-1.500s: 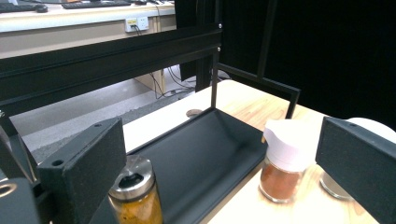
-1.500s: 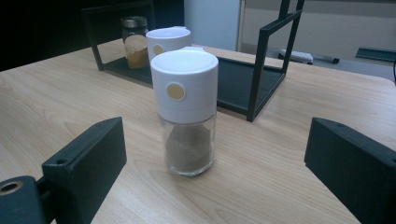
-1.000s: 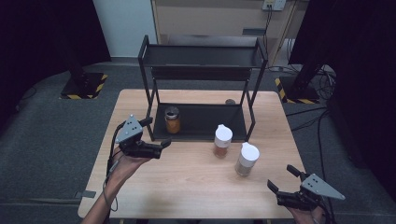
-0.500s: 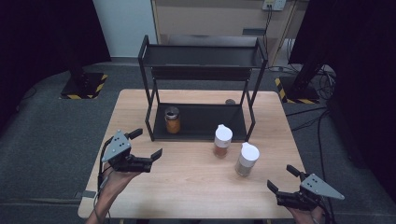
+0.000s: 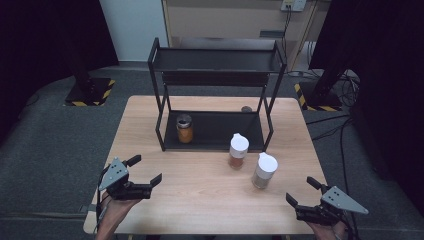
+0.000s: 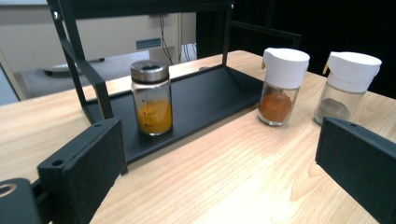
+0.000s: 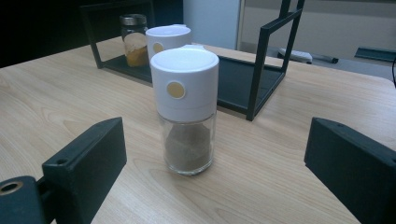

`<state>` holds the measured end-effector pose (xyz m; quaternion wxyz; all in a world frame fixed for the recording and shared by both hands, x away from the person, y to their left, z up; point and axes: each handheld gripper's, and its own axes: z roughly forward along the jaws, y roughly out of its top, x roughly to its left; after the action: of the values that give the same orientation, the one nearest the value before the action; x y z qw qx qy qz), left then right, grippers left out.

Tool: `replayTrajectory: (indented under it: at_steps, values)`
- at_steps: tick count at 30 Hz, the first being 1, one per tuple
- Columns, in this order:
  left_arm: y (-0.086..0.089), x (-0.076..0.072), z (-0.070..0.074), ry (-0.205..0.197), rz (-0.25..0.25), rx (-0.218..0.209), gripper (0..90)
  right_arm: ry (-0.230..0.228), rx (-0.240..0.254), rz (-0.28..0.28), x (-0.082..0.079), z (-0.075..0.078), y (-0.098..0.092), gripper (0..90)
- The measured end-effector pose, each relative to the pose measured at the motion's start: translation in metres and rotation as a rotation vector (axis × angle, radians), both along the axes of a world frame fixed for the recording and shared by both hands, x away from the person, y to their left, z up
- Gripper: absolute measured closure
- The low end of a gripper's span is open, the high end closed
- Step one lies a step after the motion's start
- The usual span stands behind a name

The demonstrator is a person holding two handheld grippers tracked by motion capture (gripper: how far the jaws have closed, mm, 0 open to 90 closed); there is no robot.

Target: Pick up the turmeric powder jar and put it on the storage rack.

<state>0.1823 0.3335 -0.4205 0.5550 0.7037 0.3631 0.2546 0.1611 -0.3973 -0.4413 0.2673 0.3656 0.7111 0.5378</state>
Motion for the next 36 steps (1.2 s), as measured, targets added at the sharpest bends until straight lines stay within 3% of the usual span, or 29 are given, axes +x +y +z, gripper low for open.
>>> replayTrajectory:
  at_steps: [15, 19, 29, 36]
  values:
    - [0.008, -0.012, -0.027, 0.029, -0.013, 0.01, 1.1, 0.001, -0.005, -0.003, 0.0, 0.0, 0.001, 5.7]
    - [0.01, -0.016, -0.033, 0.015, -0.014, 0.011, 1.6, 0.0, -0.007, -0.002, 0.0, 0.001, 0.001, 5.7]
    - [0.014, -0.017, -0.041, 0.014, -0.025, 0.013, 2.4, -0.001, -0.007, 0.005, 0.0, 0.0, 0.001, 5.7]
    - [0.019, -0.02, -0.046, 0.01, -0.001, 0.001, 2.1, 0.0, -0.004, 0.005, 0.0, 0.0, 0.0, 5.7]
